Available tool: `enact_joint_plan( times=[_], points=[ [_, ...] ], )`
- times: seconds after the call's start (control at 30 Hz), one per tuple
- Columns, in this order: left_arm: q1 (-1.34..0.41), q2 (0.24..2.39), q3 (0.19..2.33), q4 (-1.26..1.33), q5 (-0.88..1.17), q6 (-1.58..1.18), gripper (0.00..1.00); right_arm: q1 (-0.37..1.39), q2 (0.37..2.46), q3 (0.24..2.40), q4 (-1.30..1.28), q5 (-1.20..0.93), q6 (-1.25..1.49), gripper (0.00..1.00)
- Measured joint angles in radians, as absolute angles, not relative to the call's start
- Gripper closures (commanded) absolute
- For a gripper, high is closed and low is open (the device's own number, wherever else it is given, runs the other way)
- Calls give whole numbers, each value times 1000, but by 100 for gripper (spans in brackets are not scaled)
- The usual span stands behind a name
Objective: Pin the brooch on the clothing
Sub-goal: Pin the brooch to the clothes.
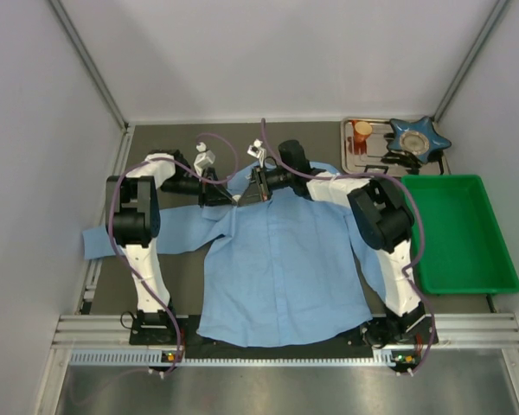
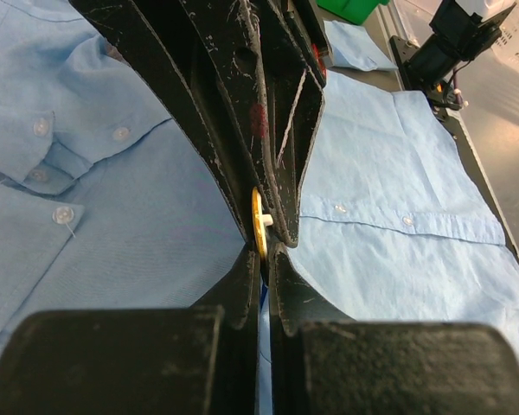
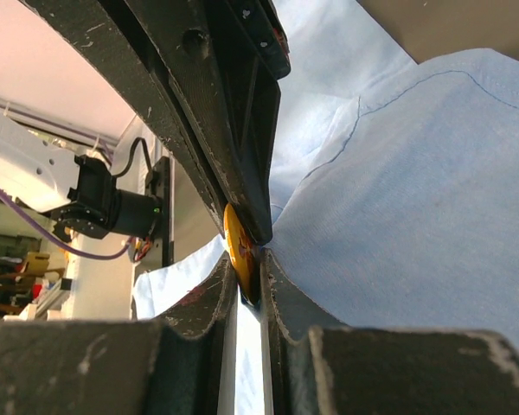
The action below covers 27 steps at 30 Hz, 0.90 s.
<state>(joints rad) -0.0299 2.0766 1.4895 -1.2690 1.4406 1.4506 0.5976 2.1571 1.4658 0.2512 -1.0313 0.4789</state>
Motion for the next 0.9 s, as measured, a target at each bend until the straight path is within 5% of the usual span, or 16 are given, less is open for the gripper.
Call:
enact_joint_plan(
  times=[0.13, 0.3, 0.9],
  points=[
    [-29, 2075, 1489, -1269, 1443, 1455, 100, 597, 2157, 1466, 257, -1034, 472, 92],
    [-28, 2073, 1488, -1269, 1443, 1464, 100, 597, 2157, 1470, 247, -1034, 474, 83],
    [-21, 2048, 1477, -1278, 1455, 1495, 100, 600, 2168, 1539, 147, -1042, 503, 89]
  ],
)
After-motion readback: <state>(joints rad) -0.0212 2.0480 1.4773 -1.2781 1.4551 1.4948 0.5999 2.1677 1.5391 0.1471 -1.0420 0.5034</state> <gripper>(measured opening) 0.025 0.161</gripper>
